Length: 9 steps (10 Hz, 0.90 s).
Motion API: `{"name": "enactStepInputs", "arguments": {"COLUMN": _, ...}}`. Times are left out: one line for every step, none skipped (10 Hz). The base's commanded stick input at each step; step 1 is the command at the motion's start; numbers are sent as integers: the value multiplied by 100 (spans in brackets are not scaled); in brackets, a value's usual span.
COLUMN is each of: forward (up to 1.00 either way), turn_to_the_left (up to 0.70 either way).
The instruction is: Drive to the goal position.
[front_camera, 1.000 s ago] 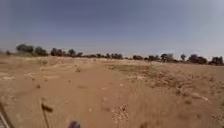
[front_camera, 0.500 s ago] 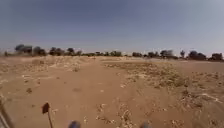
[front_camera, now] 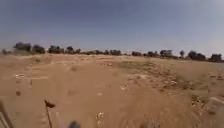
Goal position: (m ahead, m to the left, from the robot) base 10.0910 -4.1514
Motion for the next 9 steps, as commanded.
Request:
{"name": "enactStepInputs", "arguments": {"forward": 50, "turn_to_the_left": 0}}
{"name": "enactStepInputs", "arguments": {"forward": 50, "turn_to_the_left": 0}}
{"name": "enactStepInputs", "arguments": {"forward": 50, "turn_to_the_left": 0}}
{"name": "enactStepInputs", "arguments": {"forward": 50, "turn_to_the_left": 0}}
{"name": "enactStepInputs", "arguments": {"forward": 50, "turn_to_the_left": 0}}
{"name": "enactStepInputs", "arguments": {"forward": 50, "turn_to_the_left": 0}}
{"name": "enactStepInputs", "arguments": {"forward": 50, "turn_to_the_left": 0}}
{"name": "enactStepInputs", "arguments": {"forward": 50, "turn_to_the_left": 0}}
{"name": "enactStepInputs", "arguments": {"forward": 50, "turn_to_the_left": 0}}
